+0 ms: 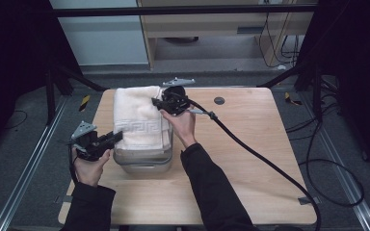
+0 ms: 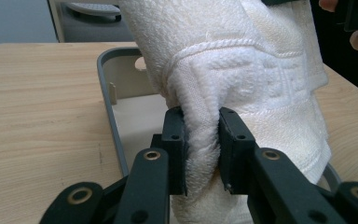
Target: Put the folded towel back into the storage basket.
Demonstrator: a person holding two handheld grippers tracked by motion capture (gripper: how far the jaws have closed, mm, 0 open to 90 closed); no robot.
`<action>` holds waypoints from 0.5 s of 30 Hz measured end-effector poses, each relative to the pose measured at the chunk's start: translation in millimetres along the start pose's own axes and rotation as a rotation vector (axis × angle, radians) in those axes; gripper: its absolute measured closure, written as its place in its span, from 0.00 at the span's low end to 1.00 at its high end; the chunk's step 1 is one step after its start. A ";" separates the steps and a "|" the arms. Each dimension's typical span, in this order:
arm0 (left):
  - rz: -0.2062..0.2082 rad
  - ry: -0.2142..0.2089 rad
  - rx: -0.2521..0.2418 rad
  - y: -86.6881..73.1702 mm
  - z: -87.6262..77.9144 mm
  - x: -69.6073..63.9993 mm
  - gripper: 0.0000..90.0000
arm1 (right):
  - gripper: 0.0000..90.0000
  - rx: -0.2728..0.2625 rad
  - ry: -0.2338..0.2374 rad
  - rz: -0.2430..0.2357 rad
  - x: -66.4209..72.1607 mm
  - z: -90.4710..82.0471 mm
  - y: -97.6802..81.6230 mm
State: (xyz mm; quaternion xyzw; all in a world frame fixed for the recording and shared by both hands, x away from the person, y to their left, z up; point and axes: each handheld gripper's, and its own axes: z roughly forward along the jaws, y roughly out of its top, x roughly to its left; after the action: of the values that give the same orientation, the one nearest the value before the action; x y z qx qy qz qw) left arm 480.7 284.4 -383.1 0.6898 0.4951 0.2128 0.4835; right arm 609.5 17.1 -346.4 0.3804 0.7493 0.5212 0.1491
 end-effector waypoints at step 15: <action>0.000 0.019 0.050 -8.9 10.9 4.2 0.82 | 0.75 0.051 -0.038 -0.015 1.8 12.0 -12.0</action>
State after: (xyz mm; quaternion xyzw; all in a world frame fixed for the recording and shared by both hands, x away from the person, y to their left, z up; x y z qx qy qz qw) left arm 486.7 283.5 -396.6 0.6996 0.5048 0.2067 0.4615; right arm 610.8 24.5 -361.8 0.3883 0.7622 0.4935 0.1571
